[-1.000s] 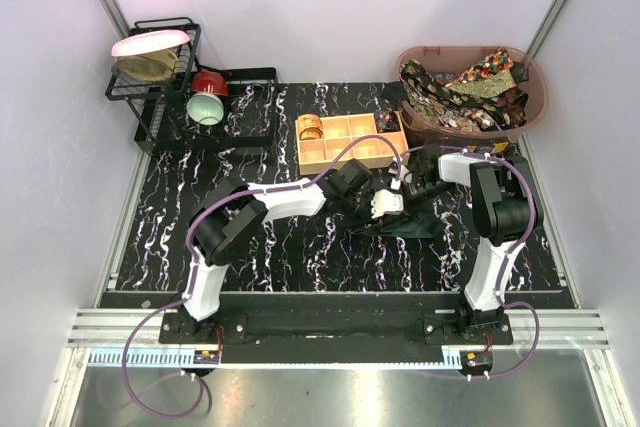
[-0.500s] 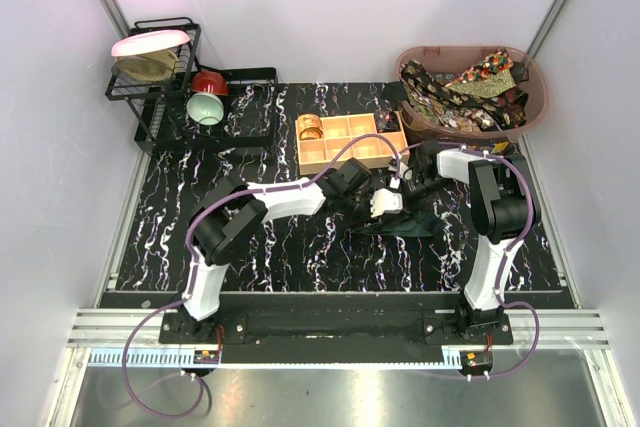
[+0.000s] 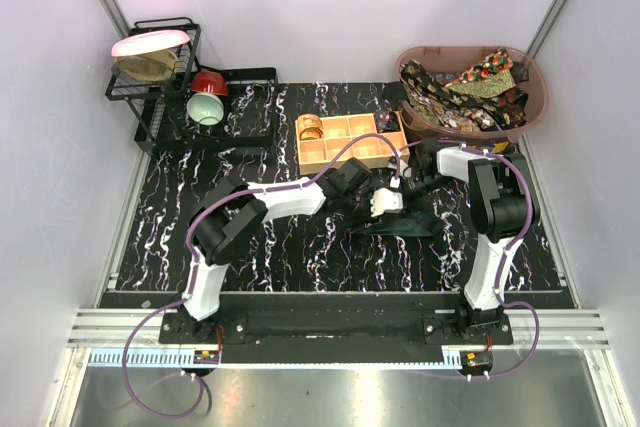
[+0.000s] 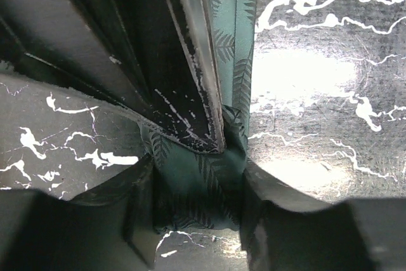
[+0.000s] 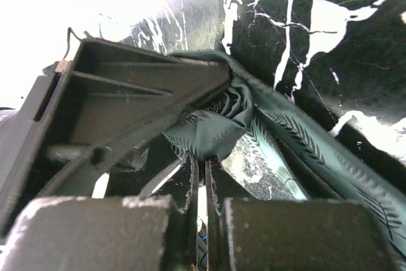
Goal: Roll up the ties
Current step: Roll the tie at the center of the board.
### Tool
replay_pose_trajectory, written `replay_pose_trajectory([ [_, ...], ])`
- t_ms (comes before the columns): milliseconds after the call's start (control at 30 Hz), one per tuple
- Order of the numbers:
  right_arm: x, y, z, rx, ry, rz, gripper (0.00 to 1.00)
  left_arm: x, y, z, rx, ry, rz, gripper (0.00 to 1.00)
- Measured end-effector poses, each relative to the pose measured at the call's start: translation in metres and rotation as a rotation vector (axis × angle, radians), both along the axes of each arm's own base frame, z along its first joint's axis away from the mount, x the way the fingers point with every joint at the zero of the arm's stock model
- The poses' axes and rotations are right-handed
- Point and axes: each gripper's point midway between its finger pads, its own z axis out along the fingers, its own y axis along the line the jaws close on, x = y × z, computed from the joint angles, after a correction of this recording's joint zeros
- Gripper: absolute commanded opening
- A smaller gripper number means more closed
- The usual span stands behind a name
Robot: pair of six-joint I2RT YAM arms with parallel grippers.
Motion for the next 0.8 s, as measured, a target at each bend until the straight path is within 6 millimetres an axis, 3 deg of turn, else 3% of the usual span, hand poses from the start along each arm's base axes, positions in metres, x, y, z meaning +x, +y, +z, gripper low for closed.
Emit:
replay_pose_trajectory([
  [133, -0.001, -0.002, -0.003, -0.019, 0.002, -0.002, 0.0, 0.006, 0.002, 0.0, -0.015, 0.009, 0.029, 0.75],
  [267, -0.002, -0.007, -0.011, -0.049, 0.026, -0.015, 0.0, 0.011, 0.009, -0.001, -0.06, 0.04, 0.058, 0.83],
  [600, -0.004, -0.014, -0.021, -0.087, 0.126, -0.042, 0.0, 0.012, 0.012, 0.003, -0.218, 0.07, 0.062, 0.99],
  [800, -0.006, -0.013, -0.023, -0.093, 0.171, -0.039, 0.0, 0.011, 0.003, 0.012, -0.303, 0.089, 0.044, 0.98],
])
